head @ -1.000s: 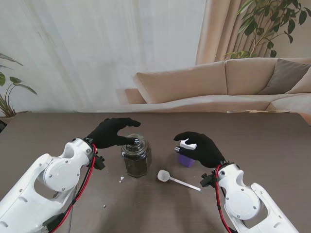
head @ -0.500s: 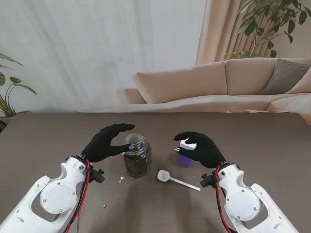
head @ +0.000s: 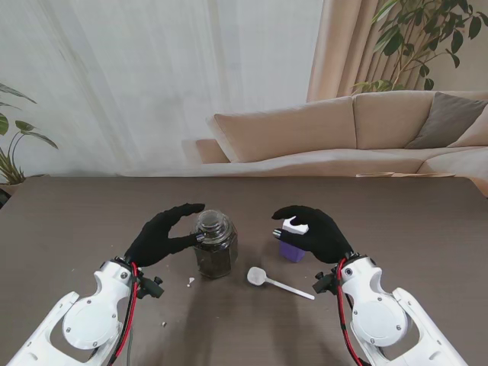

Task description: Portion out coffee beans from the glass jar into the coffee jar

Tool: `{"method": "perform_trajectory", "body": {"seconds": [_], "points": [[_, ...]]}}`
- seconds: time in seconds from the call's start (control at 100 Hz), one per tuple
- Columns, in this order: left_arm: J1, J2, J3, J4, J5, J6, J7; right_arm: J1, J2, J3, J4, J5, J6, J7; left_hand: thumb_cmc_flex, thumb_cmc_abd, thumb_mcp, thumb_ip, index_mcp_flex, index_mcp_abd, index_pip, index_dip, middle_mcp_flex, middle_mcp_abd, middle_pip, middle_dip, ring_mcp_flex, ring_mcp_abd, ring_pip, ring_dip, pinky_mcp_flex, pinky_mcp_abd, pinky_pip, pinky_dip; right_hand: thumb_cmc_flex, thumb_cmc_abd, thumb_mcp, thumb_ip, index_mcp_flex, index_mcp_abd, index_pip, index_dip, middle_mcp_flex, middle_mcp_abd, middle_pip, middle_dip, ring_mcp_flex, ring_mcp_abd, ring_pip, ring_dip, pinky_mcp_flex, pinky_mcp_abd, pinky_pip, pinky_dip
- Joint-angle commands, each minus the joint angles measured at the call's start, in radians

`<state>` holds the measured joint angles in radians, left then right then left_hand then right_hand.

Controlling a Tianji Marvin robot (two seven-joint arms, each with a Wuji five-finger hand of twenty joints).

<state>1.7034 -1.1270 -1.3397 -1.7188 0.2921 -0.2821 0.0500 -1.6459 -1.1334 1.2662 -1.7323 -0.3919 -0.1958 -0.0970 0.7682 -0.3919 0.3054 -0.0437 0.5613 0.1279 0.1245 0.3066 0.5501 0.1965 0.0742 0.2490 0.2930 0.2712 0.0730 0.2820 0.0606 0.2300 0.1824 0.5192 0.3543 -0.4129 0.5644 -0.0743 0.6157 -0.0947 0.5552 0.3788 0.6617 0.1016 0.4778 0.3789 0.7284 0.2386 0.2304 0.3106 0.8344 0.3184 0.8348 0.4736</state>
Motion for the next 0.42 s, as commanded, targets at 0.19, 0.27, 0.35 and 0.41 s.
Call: {"method": "perform_trajectory", "body": {"seconds": [0.19, 0.27, 0.35, 0.41], "points": [[0.000, -0.008, -0.004, 0.007, -0.007, 0.001, -0.015, -0.014, -0.004, 0.015, -0.016, -0.002, 0.011, 0.019, -0.004, -0.027, 0.028, 0.009, -0.002, 0.002, -0.012, -0.007, -0.008, -0.001, -0.008, 0.000, -0.018, 0.004, -0.014, -0.011, -0.019, -0.033, -0.033, -0.011, 0.006, -0.001, -0.009, 0.024, -0.023, -0.004, -0.004, 0.003, -0.029, 0.011, -0.003, -0.001, -0.031, -0.001, -0.011, 0.004, -0.501, 0.008, -0.021, 0.030], [-0.001, -0.007, -0.004, 0.008, -0.008, 0.001, -0.018, -0.017, -0.003, 0.020, -0.019, -0.004, 0.013, 0.022, -0.004, -0.026, 0.029, 0.009, -0.001, 0.003, -0.012, -0.007, -0.008, -0.002, -0.008, 0.000, -0.020, 0.005, -0.015, -0.012, -0.020, -0.033, -0.033, -0.012, 0.007, 0.001, -0.008, 0.024, -0.024, -0.003, -0.004, 0.003, -0.029, 0.012, -0.003, -0.001, -0.032, -0.001, -0.012, 0.004, -0.503, 0.008, -0.022, 0.029], [-0.001, -0.007, -0.004, 0.008, -0.008, 0.001, -0.017, -0.021, -0.003, 0.026, -0.021, -0.005, 0.015, 0.023, -0.005, -0.023, 0.029, 0.009, -0.001, 0.002, -0.012, -0.007, -0.007, -0.002, -0.008, 0.001, -0.020, 0.003, -0.015, -0.012, -0.021, -0.034, -0.033, -0.012, 0.007, 0.000, -0.008, 0.024, -0.024, -0.003, -0.004, 0.003, -0.030, 0.011, -0.004, -0.001, -0.032, -0.002, -0.012, 0.004, -0.503, 0.007, -0.022, 0.029], [0.000, -0.008, -0.004, 0.007, -0.007, 0.001, -0.015, -0.023, -0.003, 0.028, -0.023, -0.005, 0.016, 0.023, -0.004, -0.023, 0.029, 0.009, -0.001, 0.003, -0.012, -0.007, -0.005, -0.002, -0.008, 0.001, -0.020, 0.006, -0.015, -0.012, -0.022, -0.034, -0.034, -0.012, 0.007, -0.001, -0.008, 0.024, -0.024, -0.004, -0.004, 0.003, -0.029, 0.012, -0.004, -0.001, -0.031, -0.001, -0.011, 0.004, -0.503, 0.008, -0.023, 0.029]]}}
